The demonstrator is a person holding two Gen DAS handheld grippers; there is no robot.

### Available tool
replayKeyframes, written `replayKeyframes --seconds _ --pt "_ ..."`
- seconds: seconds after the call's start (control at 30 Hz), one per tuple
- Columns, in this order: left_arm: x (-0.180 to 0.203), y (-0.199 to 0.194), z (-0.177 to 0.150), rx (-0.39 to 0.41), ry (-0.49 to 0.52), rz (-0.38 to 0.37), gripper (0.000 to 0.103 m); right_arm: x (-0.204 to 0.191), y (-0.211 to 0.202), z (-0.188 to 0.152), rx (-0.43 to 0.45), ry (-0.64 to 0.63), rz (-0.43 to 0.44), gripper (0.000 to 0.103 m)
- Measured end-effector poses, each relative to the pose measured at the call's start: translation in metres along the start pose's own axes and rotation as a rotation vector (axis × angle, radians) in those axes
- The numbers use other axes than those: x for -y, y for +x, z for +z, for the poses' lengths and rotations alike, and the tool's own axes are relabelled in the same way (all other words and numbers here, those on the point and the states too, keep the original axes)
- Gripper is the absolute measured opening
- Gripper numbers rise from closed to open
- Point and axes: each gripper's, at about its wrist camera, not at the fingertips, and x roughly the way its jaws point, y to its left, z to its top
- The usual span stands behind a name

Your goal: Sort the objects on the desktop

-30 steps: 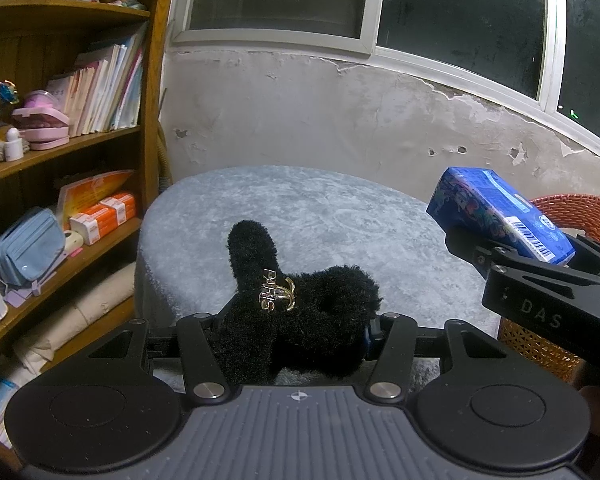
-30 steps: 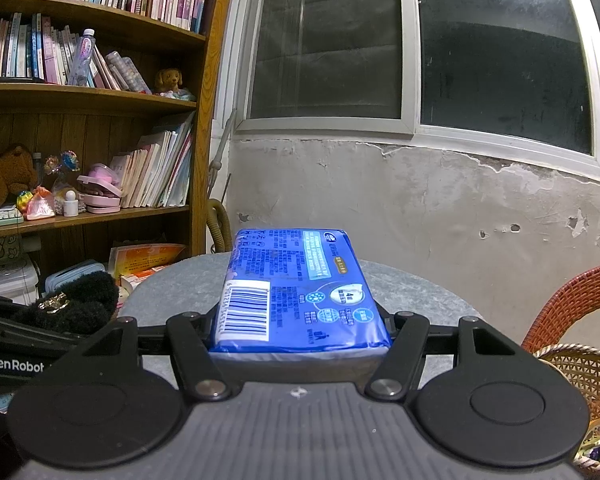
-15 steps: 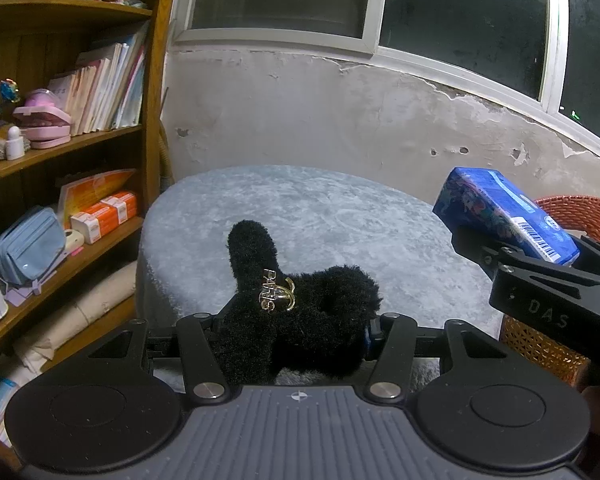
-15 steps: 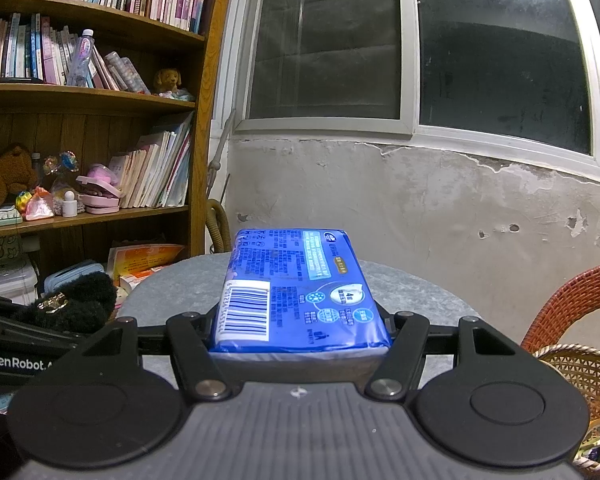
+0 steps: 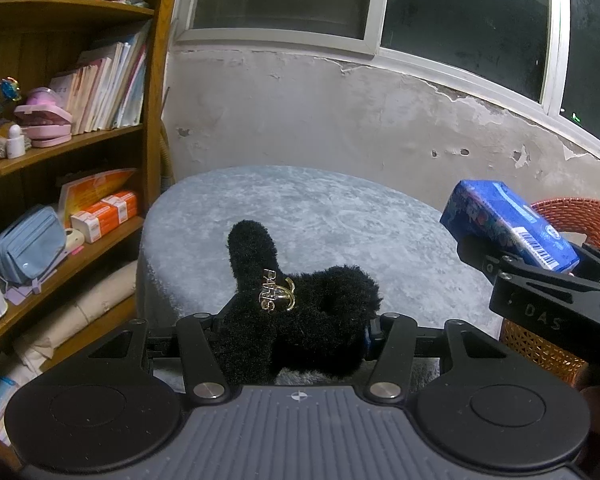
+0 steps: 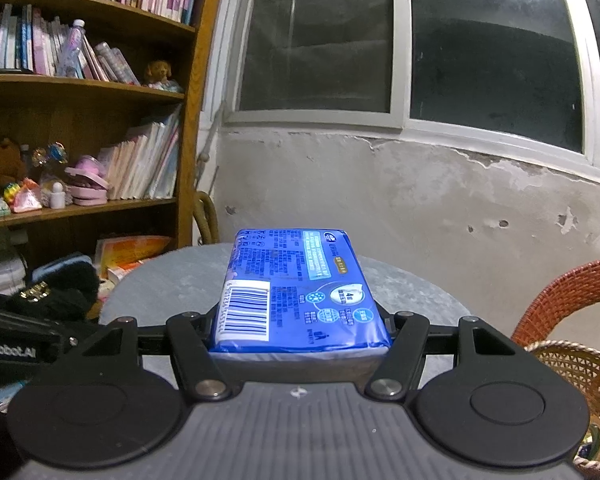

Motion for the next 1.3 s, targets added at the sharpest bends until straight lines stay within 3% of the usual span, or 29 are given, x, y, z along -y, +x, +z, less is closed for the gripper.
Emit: replayKeyframes --seconds 0.43,1.3 --pt "0.002 0.001 -0.001 -0.001 0.002 -0.003 0.059 0.005 0.006 -0.006 -0.064 0.01 -0.056 0.06" --pt "0.006 0.002 -0.007 -0.008 0.008 -0.012 0.059 0.007 0.015 -0.006 -0.11 0.045 -0.061 0.06"
